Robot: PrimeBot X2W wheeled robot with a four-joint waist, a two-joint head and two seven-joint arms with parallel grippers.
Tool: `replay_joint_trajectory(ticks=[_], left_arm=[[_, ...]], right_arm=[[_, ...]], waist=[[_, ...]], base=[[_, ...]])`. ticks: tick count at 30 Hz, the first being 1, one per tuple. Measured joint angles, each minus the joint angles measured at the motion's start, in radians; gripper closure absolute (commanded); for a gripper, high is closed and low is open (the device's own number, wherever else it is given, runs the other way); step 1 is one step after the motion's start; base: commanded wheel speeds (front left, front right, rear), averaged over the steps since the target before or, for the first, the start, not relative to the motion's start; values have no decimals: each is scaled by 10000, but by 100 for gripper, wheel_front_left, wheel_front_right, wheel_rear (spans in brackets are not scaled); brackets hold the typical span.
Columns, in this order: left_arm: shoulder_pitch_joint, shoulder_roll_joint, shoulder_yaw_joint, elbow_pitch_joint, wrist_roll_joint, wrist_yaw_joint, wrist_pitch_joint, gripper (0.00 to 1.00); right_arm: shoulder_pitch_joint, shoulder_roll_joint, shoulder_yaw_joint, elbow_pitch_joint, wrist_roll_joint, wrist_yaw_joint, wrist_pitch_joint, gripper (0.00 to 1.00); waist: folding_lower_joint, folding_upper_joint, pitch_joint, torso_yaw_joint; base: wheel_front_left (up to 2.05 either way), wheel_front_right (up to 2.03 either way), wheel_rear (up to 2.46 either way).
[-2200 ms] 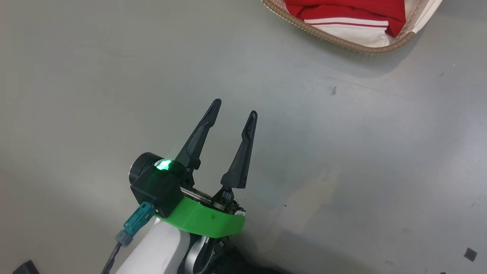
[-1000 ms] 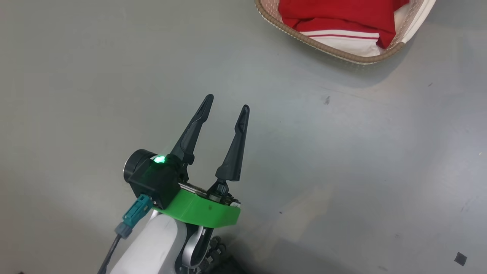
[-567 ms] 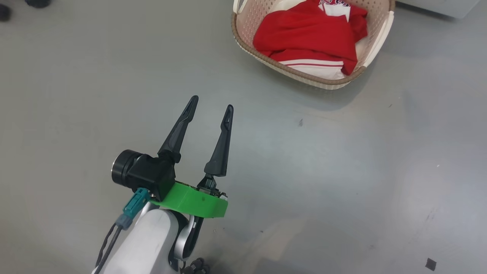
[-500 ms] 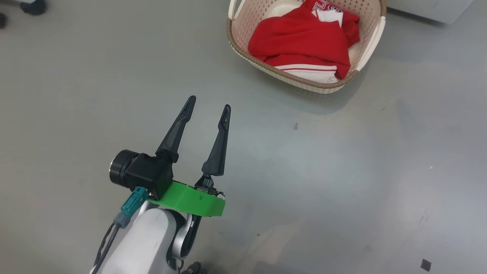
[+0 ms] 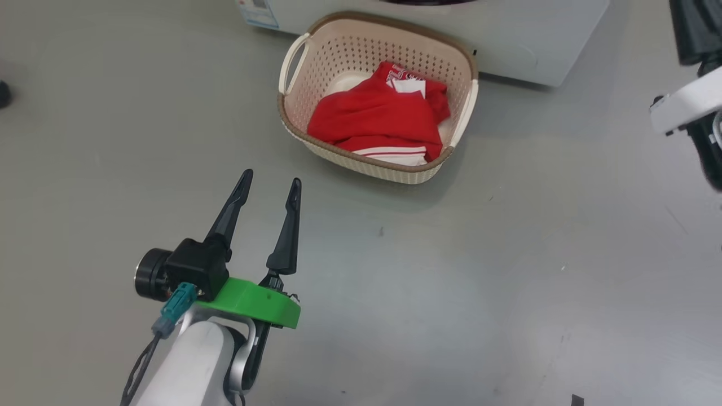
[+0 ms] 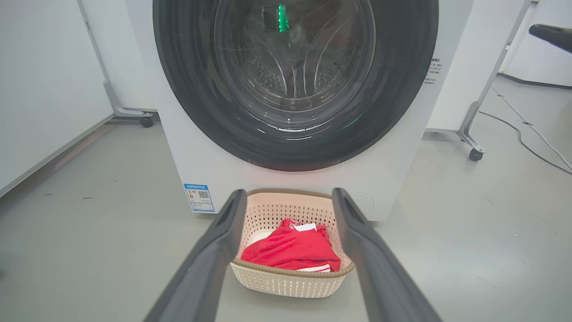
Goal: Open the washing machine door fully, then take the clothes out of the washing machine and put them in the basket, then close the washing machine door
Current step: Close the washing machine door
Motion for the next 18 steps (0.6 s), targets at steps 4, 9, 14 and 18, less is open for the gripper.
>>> replay_joint_trajectory(ticks=[4, 9, 14, 18], left_arm=[[209, 113, 251, 150, -2, -27, 0, 0], [595, 203, 591, 328, -19, -102, 0, 0], [1045, 353, 905, 483, -63, -196, 0, 0], [1320, 380, 1114, 504, -173, -198, 0, 0]], right_arm=[[760, 213, -188, 211, 311, -178, 0, 100], [1614, 458, -623, 362, 637, -506, 0, 100], [2436, 796, -1106, 249, 901, -709, 0, 100], [3020, 989, -1241, 88, 963, -840, 0, 100]], waist=[[0, 0, -491, -354], [0, 0, -1129, -749], [0, 0, -1776, -1091], [0, 0, -2145, -1274]], base=[[0, 0, 0], [0, 0, 0], [0, 0, 0], [0, 0, 0]])
